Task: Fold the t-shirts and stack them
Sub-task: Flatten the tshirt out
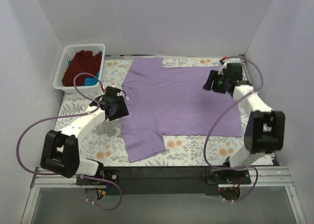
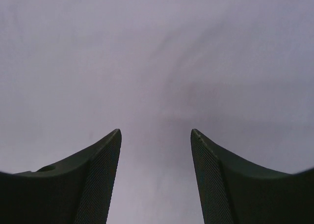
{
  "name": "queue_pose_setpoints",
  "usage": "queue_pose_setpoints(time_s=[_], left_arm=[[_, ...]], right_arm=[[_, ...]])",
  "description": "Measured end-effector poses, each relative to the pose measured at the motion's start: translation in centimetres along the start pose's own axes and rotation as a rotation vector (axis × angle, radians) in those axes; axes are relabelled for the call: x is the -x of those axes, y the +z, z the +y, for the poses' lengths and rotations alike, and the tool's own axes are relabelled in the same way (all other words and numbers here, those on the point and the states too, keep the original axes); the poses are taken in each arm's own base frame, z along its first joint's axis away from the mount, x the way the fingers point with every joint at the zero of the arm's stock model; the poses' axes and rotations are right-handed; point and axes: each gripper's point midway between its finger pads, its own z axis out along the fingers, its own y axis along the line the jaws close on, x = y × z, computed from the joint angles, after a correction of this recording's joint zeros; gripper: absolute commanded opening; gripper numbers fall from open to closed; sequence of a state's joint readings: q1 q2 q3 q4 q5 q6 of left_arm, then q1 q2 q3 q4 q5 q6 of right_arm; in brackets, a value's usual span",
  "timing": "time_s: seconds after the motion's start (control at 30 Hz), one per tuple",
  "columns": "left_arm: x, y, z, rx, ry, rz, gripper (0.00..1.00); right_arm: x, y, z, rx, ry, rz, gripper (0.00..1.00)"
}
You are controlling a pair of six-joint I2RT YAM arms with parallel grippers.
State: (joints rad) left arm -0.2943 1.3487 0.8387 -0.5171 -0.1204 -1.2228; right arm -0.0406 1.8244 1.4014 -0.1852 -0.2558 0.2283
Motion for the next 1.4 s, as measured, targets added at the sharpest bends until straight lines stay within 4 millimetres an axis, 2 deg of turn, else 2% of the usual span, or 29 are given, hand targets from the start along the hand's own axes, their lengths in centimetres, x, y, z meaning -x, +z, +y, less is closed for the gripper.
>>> queue_pose_setpoints(time_s=[0.03,0.07,0.1,0.13,0.17,0.2,0.27,0.33,0.47,0.67,0.87,0.93,1.0,1.03,1.17,1.3,1.4], left_arm=[[-0.3,0.0,-0.6,-0.001,0.008,0.012,0.39],[-0.5,0.2,-1.2,-0.002,0.024,0.021,0.38],[-0.4,0.4,-1.8,-0.004,0.03,0.026,0.38],[-0.4,0.7,-2.3,-0.006,0.039,0.028,0.36],[-0.4,1.0,-2.6,-0.001,0.044,0.033,0.35],[-0.3,1.8,-2.7,0.013,0.044,0.042,0.33],[-0.6,3.0,-2.5,0.045,0.04,0.06,0.32],[-1.2,4.0,-1.8,0.086,0.034,0.08,0.31],[-2.1,4.9,-0.8,0.137,0.018,0.102,0.31],[-2.4,5.3,0.4,0.185,-0.009,0.095,0.31],[-1.9,5.4,1.1,0.208,-0.041,0.082,0.31],[-1.7,5.4,1.6,0.215,-0.053,0.076,0.33],[-1.5,5.3,2.4,0.233,-0.067,0.074,0.4],[-1.4,5.3,2.7,0.239,-0.072,0.072,0.41],[-1.5,4.4,3.4,0.257,-0.078,0.085,0.46],[-1.5,2.3,3.6,0.26,-0.089,0.088,0.47],[-1.5,0.4,3.7,0.25,-0.108,0.075,0.46]], right_arm=[[-4.5,-2.9,1.9,-0.001,-0.014,0.074,0.66],[-8.1,-4.9,4.2,0.028,-0.044,0.124,0.66],[-10.8,-6.5,6.6,0.075,-0.082,0.168,0.66],[-12.7,-7.4,8.3,0.116,-0.113,0.189,0.66],[-14.3,-8.4,9.1,0.136,-0.13,0.207,0.66],[-15.8,-9.5,9.0,0.133,-0.133,0.224,0.66],[-17.1,-11.0,7.8,0.095,-0.124,0.22,0.66],[-17.8,-12.4,6.6,0.05,-0.12,0.209,0.66],[-17.9,-14.6,5.6,-0.006,-0.129,0.176,0.67],[-19.3,-16.5,4.4,-0.056,-0.127,0.179,0.69],[-19.4,-17.8,3.0,-0.136,-0.127,0.164,0.74],[-19.5,-18.0,2.6,-0.16,-0.12,0.165,0.86],[-19.7,-18.1,2.5,-0.167,-0.117,0.172,0.98],[-19.8,-18.1,2.5,-0.169,-0.116,0.176,0.98],[-20.1,-18.2,2.4,-0.172,-0.112,0.189,0.98],[-20.1,-18.5,2.2,-0.184,-0.114,0.194,0.98],[-19.9,-19.0,2.3,-0.182,-0.116,0.176,0.92]])
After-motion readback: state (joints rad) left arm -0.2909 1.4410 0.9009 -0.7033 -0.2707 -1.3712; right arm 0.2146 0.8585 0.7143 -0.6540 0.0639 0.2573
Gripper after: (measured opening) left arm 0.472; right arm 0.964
